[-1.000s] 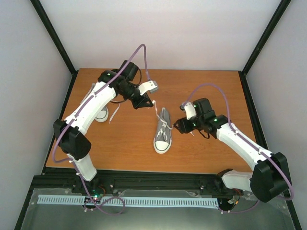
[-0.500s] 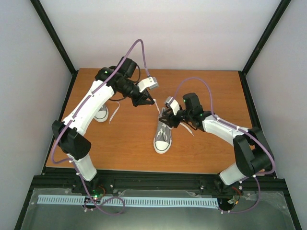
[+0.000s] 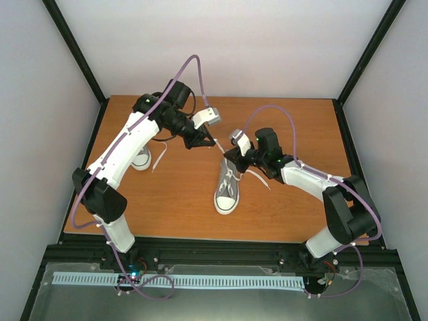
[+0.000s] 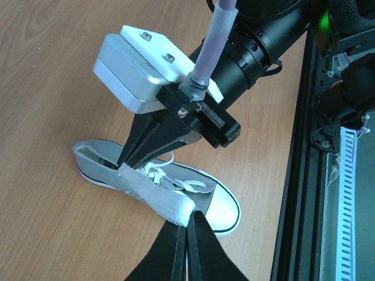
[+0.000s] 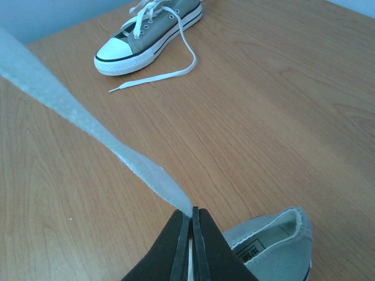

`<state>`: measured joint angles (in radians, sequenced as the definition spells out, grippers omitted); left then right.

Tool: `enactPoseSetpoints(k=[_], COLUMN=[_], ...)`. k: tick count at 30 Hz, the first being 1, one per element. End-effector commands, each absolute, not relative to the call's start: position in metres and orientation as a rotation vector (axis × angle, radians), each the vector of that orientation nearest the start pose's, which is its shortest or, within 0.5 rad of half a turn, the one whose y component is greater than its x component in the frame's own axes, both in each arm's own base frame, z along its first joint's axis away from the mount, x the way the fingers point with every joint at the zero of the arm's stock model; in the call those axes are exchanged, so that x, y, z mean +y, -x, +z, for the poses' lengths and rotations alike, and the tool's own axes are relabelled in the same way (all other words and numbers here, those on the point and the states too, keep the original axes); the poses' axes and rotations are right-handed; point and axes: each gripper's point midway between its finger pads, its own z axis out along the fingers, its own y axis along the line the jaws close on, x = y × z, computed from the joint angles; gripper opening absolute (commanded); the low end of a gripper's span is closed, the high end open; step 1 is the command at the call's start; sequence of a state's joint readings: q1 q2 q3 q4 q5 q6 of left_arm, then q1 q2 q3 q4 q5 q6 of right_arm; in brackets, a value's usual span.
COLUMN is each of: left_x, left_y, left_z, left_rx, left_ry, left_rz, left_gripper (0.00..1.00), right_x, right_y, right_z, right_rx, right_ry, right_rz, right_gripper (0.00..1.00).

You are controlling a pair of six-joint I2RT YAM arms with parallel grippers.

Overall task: Tie the shoes
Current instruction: Wrap the shoelace around the shoelace.

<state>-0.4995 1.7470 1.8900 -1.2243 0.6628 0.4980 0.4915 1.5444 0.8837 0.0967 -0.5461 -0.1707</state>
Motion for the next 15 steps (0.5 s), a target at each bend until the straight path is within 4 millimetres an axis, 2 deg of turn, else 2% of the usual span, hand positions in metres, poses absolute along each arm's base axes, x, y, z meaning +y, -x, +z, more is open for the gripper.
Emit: enactPoseSetpoints(k=[1,3,4,7,10,12,15], left_x=[-0.283,-0.278,-0.274,-0.264,-0.263,-0.267,-0.275], left_y=[-0.297,-0.296,-0.295,-0.303,-0.3,-0.301,-0.303], left_z=[0.287,0.27,0.253,0.178,0.117,0.094,0.074], left_rx=[2.091,2.117,2.142,2.252,2.325,2.358,2.342], left_ry=[-1.414,-1.429,-1.444,-1.432,-1.446,-1.453,-1.453], left_rz=[-0.895,-0.895,-0.878,-0.779,-0.769,-0.742,-0.727], left_gripper=[0.01,0.01,0.01,0.01,0.01,0.02,0.12], right_x=[0.281,0.279,0.277,0.271,0.267,0.264,0.262], right_y=[-0.342,-0.341,-0.34,-0.336,-0.331,-0.33,-0.329], right_z=[0.162,0.159,0.158,0.156,0.152,0.149,0.145], right_rx=[1.866,1.893,1.907,1.94,1.973,1.993,2.02], right_ry=[0.981,0.969,0.959,0.914,0.874,0.853,0.829], right_rz=[0.737,0.731,0.729,0.728,0.744,0.741,0.74], right_gripper=[0.03,0.03,0.03,0.03,0.03,0.03,0.03])
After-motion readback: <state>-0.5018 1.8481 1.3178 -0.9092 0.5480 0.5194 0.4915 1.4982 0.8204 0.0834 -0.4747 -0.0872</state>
